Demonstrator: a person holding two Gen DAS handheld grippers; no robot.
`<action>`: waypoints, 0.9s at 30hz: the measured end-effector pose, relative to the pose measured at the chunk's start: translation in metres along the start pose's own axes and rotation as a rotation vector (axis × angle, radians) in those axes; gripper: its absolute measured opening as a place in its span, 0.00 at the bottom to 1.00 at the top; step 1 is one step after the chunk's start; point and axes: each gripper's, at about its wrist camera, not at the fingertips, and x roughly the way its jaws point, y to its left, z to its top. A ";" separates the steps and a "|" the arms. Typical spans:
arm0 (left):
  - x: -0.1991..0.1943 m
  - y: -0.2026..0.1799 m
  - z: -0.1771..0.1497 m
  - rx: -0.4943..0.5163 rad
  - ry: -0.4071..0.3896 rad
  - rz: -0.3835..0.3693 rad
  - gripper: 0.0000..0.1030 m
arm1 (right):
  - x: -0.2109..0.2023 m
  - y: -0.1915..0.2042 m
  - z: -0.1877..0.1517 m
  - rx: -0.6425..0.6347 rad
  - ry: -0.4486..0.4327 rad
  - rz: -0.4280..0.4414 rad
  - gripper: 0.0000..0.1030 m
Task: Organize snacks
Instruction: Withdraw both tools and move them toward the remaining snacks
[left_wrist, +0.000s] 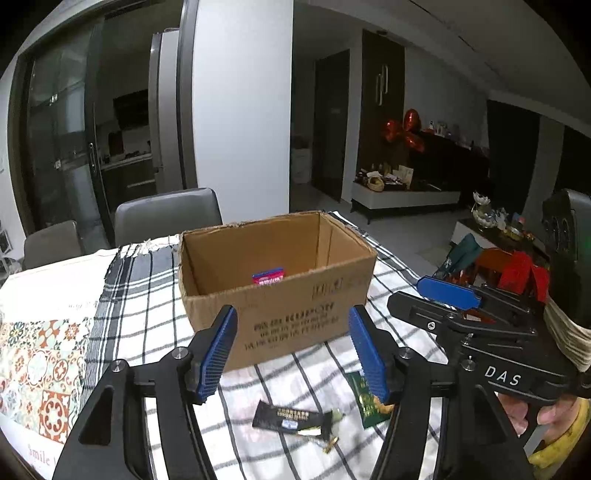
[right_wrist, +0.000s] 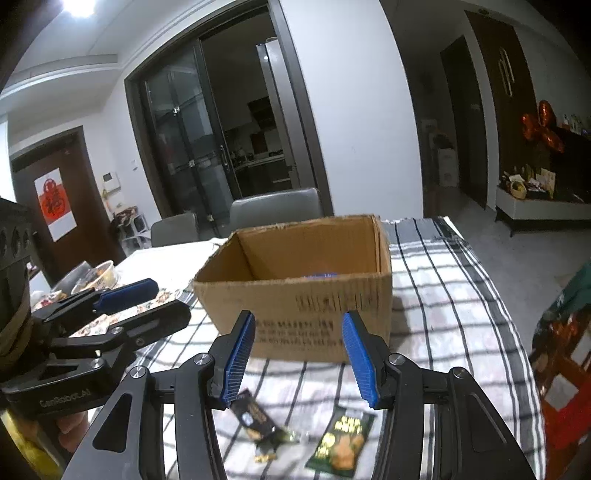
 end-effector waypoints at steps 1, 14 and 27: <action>-0.002 -0.002 -0.004 0.001 0.000 -0.002 0.60 | -0.002 0.000 -0.003 0.000 0.002 -0.006 0.49; -0.005 -0.012 -0.067 0.011 0.059 0.010 0.60 | -0.006 -0.001 -0.061 0.032 0.094 -0.039 0.49; 0.032 0.001 -0.097 0.024 0.204 -0.054 0.78 | 0.027 -0.009 -0.096 0.054 0.206 -0.114 0.49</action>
